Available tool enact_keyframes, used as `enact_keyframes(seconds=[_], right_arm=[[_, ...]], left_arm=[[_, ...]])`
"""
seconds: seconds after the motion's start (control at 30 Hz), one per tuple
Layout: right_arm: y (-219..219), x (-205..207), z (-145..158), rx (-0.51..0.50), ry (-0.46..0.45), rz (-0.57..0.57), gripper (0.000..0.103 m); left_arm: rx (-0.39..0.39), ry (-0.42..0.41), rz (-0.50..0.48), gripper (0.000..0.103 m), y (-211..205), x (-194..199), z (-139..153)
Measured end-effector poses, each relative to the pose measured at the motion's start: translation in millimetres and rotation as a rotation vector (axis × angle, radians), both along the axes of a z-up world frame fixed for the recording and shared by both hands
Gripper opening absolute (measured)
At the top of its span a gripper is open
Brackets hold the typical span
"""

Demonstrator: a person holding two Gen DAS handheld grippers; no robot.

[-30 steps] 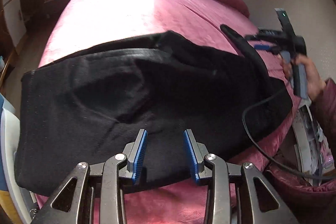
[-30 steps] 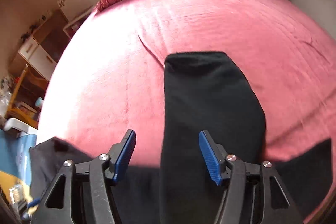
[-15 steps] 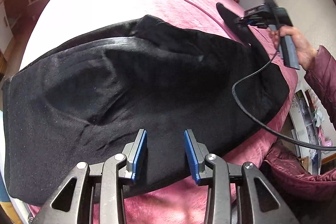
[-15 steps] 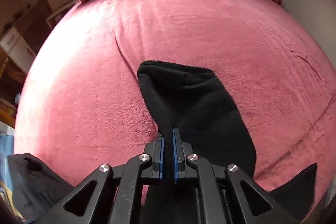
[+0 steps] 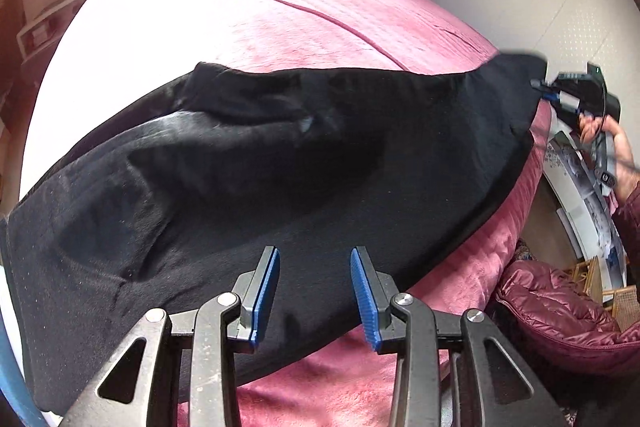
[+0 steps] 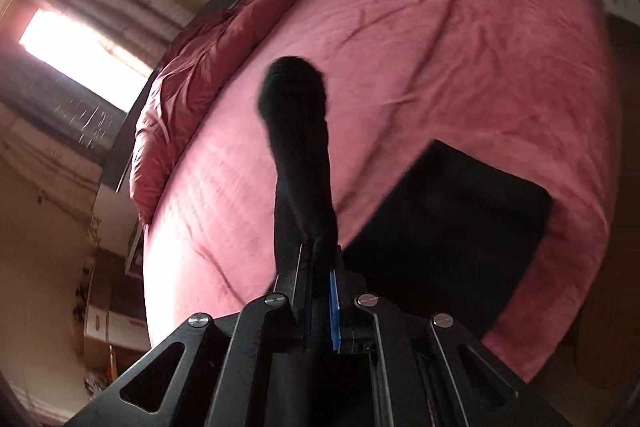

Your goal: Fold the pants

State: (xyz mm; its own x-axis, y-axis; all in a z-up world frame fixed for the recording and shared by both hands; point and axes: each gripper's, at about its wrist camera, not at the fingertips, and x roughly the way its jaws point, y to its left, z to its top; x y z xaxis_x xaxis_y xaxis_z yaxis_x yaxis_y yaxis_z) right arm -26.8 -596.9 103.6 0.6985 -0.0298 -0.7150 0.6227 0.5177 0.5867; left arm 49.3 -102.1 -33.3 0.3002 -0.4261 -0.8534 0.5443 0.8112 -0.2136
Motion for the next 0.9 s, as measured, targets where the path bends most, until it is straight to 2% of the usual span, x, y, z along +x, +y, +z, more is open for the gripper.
enact_keyframes(seconds=[0.17, 0.23, 0.27, 0.33, 0.4, 0.47, 0.53, 0.6, 0.63, 0.67, 0.8, 0.9], right_arm=[[-13.7, -52.8, -62.9, 0.100, 0.074, -0.105, 0.007], [-14.5, -63.2, -82.5, 0.132, 0.069, -0.106, 0.007], [-15.5, -66.7, -89.3, 0.147, 0.060, -0.107, 0.011], [-15.3, -70.7, -88.6, 0.163, 0.040, -0.108, 0.012], [-18.0, -70.8, -81.7, 0.159, 0.028, -0.106, 0.016], [-24.7, -67.9, -76.9, 0.138, 0.031, -0.116, 0.031], [-34.6, -68.6, -72.3, 0.127, 0.032, -0.135, 0.036], [-44.3, -64.9, -67.0, 0.100, 0.048, -0.146, 0.036], [-48.7, -63.1, -64.4, 0.086, 0.063, -0.148, 0.027], [-52.5, -60.8, -61.0, 0.075, 0.079, -0.150, 0.007], [-53.8, -65.4, -39.5, 0.001, 0.076, -0.135, 0.007], [-55.6, -68.2, -52.4, 0.000, 0.164, -0.130, 0.007]], left_arm=[[0.042, -0.028, -0.075, 0.037, -22.7, -8.1, 5.8], [0.063, -0.039, -0.112, 0.037, -31.8, -11.1, 6.1], [0.076, -0.043, -0.129, 0.037, -37.1, -11.7, 5.6], [0.096, -0.038, -0.152, 0.037, -47.2, -11.5, 2.5], [0.104, -0.026, -0.161, 0.037, -56.5, -11.0, -1.6], [0.104, -0.019, -0.166, 0.037, -64.3, -11.5, -4.9], [0.103, -0.012, -0.177, 0.037, -69.3, -13.0, -6.6], [0.109, -0.010, -0.185, 0.037, -71.0, -15.3, -11.6], [0.111, -0.009, -0.187, 0.037, -72.1, -16.2, -13.6], [0.112, -0.009, -0.186, 0.037, -75.7, -17.5, -17.2], [0.086, -0.016, -0.179, 0.037, -69.5, -18.7, -14.6], [0.095, -0.015, -0.190, 0.038, -60.9, -20.3, -16.7]])
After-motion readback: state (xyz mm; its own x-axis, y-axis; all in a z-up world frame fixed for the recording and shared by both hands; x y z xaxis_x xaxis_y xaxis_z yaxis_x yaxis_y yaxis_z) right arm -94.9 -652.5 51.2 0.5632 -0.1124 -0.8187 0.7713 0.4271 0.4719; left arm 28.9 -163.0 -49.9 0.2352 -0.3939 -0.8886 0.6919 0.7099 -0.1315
